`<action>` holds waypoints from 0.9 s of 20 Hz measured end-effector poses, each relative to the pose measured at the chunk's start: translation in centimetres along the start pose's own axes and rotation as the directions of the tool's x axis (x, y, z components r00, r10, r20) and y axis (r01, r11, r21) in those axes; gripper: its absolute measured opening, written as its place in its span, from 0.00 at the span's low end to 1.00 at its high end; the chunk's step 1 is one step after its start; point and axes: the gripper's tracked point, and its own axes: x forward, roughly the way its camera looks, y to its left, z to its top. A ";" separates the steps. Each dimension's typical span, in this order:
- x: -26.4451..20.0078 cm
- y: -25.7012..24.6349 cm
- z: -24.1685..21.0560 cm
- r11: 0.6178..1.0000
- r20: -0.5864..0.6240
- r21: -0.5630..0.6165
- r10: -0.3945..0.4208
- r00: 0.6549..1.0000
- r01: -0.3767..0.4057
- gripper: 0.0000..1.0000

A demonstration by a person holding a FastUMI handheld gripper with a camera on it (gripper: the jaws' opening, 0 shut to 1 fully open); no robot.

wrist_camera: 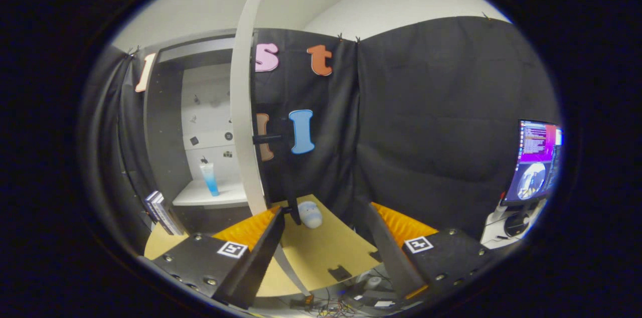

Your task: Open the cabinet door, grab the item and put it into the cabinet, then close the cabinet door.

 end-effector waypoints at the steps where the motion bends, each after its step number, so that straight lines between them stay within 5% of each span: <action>1: -0.1 0.3 0.0 1.000 0.004 -0.003 0.003 1.000 -0.003 0.98; 13: -1.4 8.0 -1.9 0.975 -0.025 0.012 0.223 0.974 -0.223 0.98; 18: -1.3 12.9 -2.6 0.938 -0.044 0.016 0.347 0.937 -0.347 0.98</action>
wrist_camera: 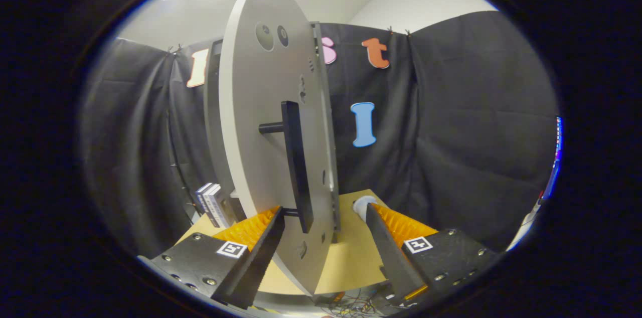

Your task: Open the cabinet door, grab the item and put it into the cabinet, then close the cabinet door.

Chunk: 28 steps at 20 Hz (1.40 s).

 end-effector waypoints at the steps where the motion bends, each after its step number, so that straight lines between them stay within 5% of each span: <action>1: 0.5 0.9 -0.1 1.000 -0.004 0.007 0.024 1.000 -0.024 0.98; 15: 8.4 13.5 -1.8 0.952 -0.010 0.039 0.306 0.952 -0.305 1.00; 28: 14.5 21.0 -1.5 0.930 -0.005 -0.033 0.366 0.931 -0.366 1.00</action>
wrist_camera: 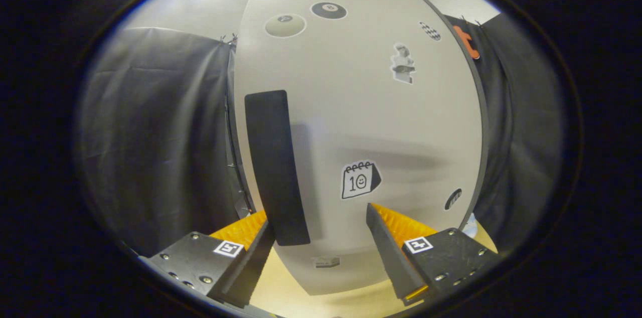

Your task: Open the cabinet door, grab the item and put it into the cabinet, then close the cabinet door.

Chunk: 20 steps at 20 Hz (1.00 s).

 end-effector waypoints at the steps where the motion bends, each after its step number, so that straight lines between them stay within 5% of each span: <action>1: 0.5 0.2 0.0 1.000 -0.003 -0.002 0.001 1.000 -0.001 1.00; 20: 5.5 2.6 0.5 0.992 0.044 -0.005 -0.129 0.991 0.129 1.00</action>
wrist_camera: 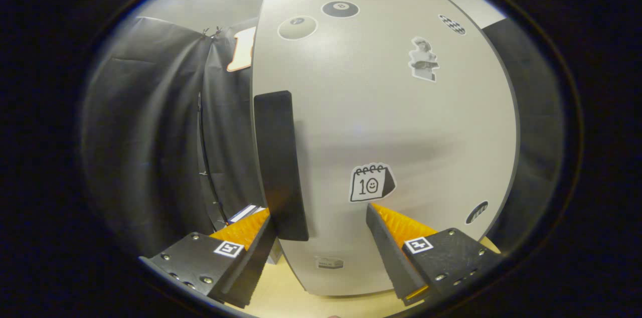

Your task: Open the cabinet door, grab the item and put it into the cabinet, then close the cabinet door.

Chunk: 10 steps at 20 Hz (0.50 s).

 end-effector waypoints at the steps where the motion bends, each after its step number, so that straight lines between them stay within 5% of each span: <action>1: -0.1 0.0 0.1 1.000 0.004 0.003 -0.009 1.000 0.009 1.00; 10: -0.2 0.0 0.1 0.999 0.030 -0.003 -0.035 0.999 0.035 1.00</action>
